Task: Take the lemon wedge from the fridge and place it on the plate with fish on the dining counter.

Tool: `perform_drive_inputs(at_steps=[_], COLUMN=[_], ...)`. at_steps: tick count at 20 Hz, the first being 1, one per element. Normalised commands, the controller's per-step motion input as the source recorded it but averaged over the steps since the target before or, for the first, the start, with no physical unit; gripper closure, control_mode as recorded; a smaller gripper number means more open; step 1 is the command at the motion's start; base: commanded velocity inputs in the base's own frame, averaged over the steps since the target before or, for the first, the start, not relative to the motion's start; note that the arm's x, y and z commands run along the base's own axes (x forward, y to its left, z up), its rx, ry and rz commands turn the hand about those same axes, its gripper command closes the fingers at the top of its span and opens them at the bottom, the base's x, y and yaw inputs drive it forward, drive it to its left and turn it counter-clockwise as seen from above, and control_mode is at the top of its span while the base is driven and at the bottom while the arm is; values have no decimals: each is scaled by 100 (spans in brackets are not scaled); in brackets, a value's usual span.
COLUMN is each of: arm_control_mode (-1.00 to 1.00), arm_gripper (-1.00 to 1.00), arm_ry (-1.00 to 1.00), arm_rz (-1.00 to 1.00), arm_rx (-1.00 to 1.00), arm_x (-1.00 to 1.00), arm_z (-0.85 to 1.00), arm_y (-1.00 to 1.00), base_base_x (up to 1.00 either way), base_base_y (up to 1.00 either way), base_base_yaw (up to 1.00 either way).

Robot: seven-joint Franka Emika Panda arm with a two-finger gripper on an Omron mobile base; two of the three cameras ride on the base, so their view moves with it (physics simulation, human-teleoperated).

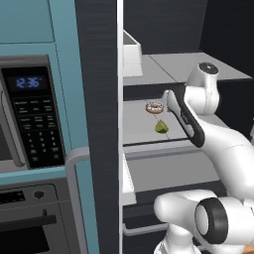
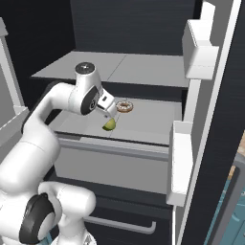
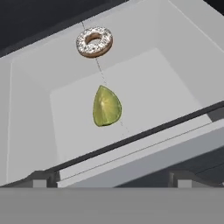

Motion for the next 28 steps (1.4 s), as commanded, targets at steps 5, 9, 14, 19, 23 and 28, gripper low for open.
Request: perform_drive_inputs(at_steps=[5,9,14,19,23,28], arm_control_mode=[-100,-100,-100,-100,-100,-100], arm_gripper=[-100,-100,-100,-100,-100,-100], arm_ry=[7,1,0,0,0,0], arm_rz=[2,0,0,0,0,0], arm_rx=[-9,-5,-1,0,-1,-2], arm_x=[11,31,2,50,70,56], arm_z=[-30,-48,-69,-39,-17,-22], arm_y=[22,3,0,0,0,0], base_base_x=[0,0,0,0,0,0], base_base_y=[0,0,0,0,0,0], base_base_yaw=[0,0,0,0,0,0])
